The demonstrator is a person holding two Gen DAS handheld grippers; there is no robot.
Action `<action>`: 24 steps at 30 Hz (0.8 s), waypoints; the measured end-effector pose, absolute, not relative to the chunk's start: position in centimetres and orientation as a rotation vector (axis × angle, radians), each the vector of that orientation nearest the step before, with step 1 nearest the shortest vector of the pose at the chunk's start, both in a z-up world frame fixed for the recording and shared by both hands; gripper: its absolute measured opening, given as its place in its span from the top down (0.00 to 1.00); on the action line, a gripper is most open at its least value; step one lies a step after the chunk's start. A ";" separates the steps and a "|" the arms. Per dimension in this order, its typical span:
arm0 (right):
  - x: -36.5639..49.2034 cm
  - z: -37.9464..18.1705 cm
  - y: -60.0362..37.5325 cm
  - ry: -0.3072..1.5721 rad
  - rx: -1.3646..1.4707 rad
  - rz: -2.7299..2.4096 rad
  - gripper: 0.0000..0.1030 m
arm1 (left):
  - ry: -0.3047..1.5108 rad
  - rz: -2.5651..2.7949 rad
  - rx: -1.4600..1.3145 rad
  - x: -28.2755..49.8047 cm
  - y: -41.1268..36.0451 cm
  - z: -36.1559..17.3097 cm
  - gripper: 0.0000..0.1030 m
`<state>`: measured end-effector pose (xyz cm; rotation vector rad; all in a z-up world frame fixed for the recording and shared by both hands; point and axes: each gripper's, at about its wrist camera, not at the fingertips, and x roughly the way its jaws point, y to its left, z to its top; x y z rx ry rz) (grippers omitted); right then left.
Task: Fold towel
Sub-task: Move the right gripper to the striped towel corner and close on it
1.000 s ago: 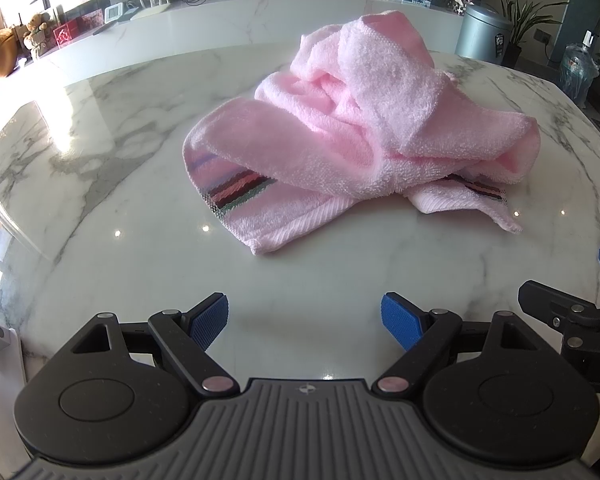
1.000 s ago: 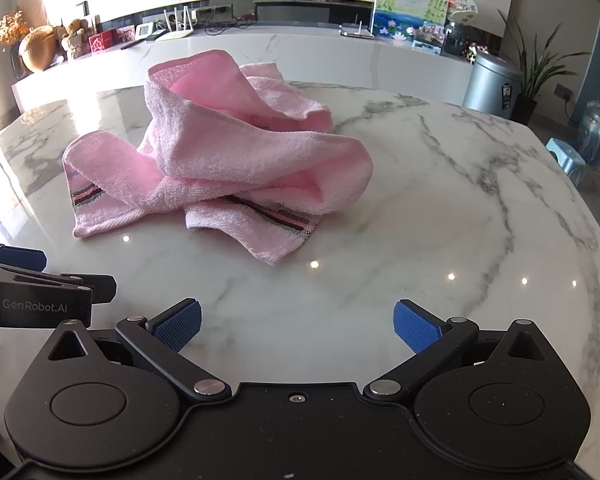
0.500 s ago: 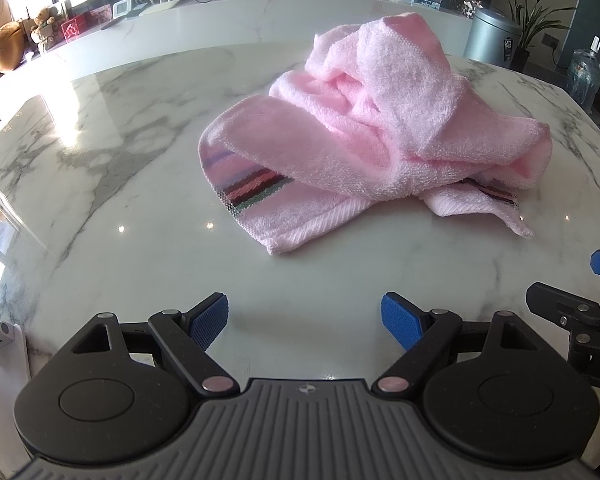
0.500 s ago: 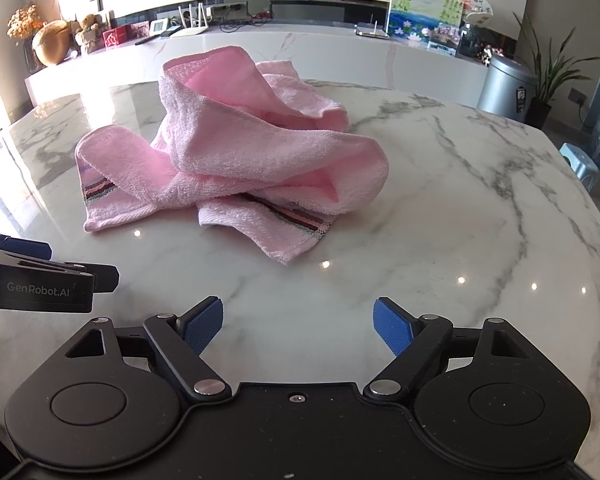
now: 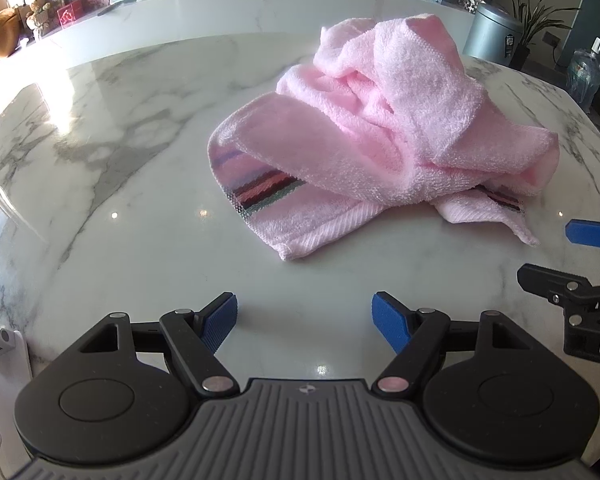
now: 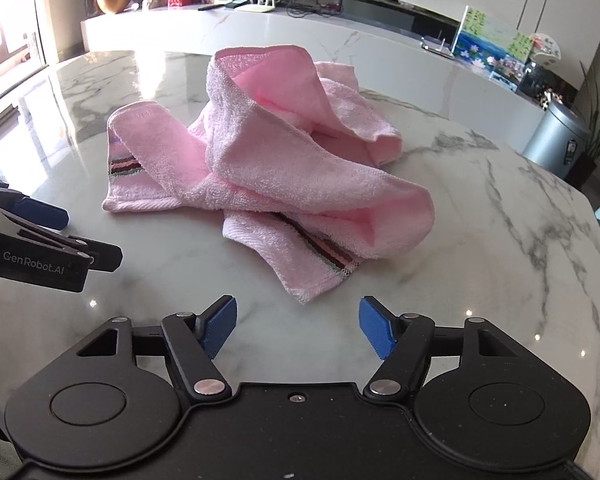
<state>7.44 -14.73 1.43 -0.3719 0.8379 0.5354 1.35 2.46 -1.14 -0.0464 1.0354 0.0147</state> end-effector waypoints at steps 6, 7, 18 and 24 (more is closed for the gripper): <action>9.0 1.1 -13.7 0.825 -0.455 0.612 0.47 | 1.025 -0.033 0.010 2.8 2.0 -0.5 0.28; 9.1 1.1 -13.6 0.827 -0.461 0.625 0.49 | 1.020 -0.042 0.013 3.1 2.0 -0.4 0.28; 10.7 0.5 -13.5 0.896 -0.433 0.698 0.94 | 1.035 -0.069 0.036 5.7 2.0 -0.8 0.28; 10.4 1.3 -14.8 0.935 -0.428 0.721 0.98 | 1.054 -0.051 0.037 6.5 2.5 -1.4 0.28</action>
